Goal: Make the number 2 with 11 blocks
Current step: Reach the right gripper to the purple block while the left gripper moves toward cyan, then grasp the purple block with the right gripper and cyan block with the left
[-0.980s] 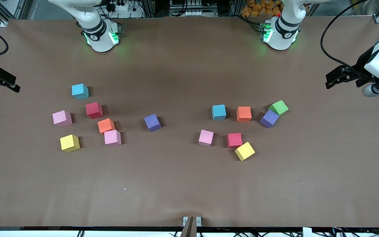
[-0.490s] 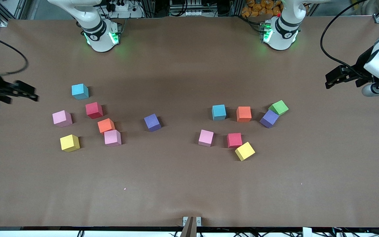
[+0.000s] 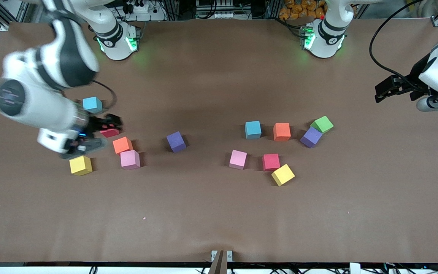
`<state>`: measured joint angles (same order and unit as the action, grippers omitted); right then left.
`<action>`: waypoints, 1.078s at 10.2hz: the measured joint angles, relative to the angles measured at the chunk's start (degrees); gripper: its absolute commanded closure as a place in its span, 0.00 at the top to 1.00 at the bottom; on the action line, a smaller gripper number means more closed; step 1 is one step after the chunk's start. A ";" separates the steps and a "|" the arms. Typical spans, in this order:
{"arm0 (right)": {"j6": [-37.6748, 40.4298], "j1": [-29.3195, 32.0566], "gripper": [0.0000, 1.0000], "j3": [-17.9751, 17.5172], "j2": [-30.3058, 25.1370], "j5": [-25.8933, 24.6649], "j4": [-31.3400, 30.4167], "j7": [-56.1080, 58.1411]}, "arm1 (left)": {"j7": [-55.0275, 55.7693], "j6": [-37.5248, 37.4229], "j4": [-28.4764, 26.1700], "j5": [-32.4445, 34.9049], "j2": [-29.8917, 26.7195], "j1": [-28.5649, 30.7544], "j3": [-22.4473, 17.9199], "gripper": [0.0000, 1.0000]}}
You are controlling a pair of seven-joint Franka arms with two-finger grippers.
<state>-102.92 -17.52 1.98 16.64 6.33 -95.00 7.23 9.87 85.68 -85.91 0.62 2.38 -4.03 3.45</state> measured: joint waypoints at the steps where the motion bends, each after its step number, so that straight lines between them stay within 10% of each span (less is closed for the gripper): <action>1: -3.56 -2.33 1.00 0.00 1.48 0.07 -2.11 0.00 | 0.00 0.06 0.00 0.00 0.19 0.02 0.00 1.00; 11: -22.35 -16.81 1.00 0.30 10.28 0.10 -9.01 8.90 | 0.01 13.41 -8.95 0.00 3.17 -0.45 3.56 1.00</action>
<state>-125.27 -34.33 2.27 26.92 6.43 -104.01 16.12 9.87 99.09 -94.86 0.61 5.54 -4.48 7.00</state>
